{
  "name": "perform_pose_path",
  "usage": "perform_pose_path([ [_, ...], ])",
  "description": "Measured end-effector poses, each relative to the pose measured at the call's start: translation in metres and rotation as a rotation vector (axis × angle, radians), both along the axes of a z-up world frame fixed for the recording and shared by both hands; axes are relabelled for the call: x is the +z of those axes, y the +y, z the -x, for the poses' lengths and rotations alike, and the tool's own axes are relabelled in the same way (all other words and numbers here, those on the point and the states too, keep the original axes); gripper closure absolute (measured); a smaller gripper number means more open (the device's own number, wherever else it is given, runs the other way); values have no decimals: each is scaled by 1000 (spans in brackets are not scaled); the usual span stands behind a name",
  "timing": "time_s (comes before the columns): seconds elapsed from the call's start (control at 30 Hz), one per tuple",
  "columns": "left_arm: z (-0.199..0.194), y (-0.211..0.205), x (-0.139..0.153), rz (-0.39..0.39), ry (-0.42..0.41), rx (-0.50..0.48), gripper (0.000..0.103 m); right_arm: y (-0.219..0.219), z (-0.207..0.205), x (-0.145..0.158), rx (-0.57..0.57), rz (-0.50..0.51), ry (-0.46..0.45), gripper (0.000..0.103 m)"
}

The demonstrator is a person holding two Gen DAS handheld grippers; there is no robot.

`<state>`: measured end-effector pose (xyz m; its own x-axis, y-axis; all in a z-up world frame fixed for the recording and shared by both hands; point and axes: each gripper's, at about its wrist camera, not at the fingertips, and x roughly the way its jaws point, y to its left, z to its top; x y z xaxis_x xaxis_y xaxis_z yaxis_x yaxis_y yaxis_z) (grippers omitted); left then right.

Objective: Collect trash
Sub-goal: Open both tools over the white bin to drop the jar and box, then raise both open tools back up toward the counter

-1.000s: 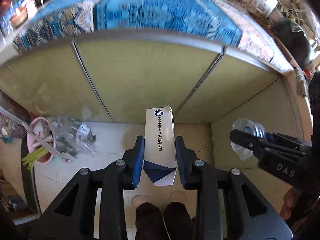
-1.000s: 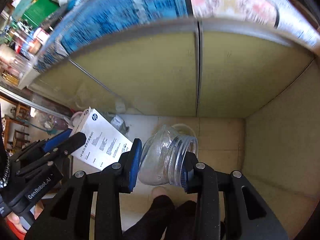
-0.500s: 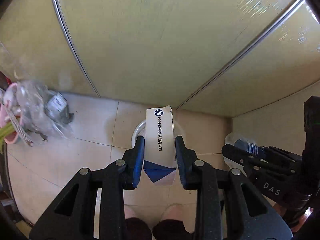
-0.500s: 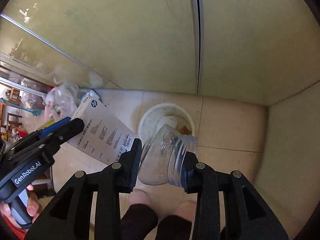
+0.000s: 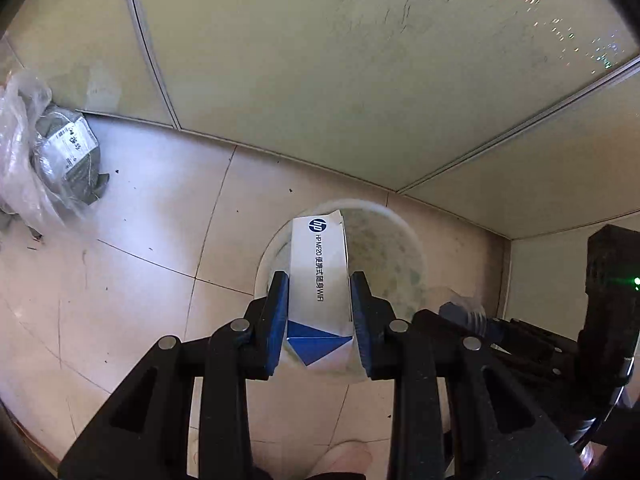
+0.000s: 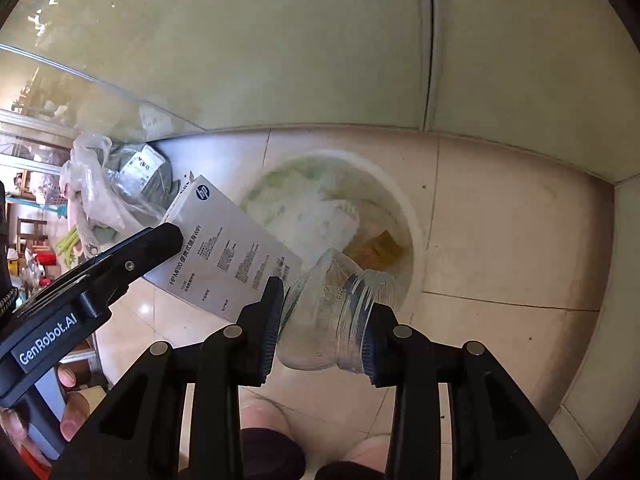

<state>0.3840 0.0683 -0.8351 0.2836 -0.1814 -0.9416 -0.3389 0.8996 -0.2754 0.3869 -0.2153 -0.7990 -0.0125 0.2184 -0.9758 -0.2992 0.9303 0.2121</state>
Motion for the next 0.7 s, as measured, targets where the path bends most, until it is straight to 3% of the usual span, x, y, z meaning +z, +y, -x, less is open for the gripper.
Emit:
perform_pose_path([
  [0.07,0,-5,-3,4,15,-14,72,-3,-1,-6,-5,3,26,68],
  [0.17,0,-8,-7,5,39,-47,72,-3,-2,-12,-21,-7,67,55],
  [0.33,0,-10,2,8,58,-56,72,-5,0,3,-19,13,45,55],
  [0.53,4,-6,54,-19,45,-49,72,-9,4,62,-35,18,5,55],
  [0.7,10,-1,134,-31,11,-54,72,-6,8,149,-43,22,-56,55],
])
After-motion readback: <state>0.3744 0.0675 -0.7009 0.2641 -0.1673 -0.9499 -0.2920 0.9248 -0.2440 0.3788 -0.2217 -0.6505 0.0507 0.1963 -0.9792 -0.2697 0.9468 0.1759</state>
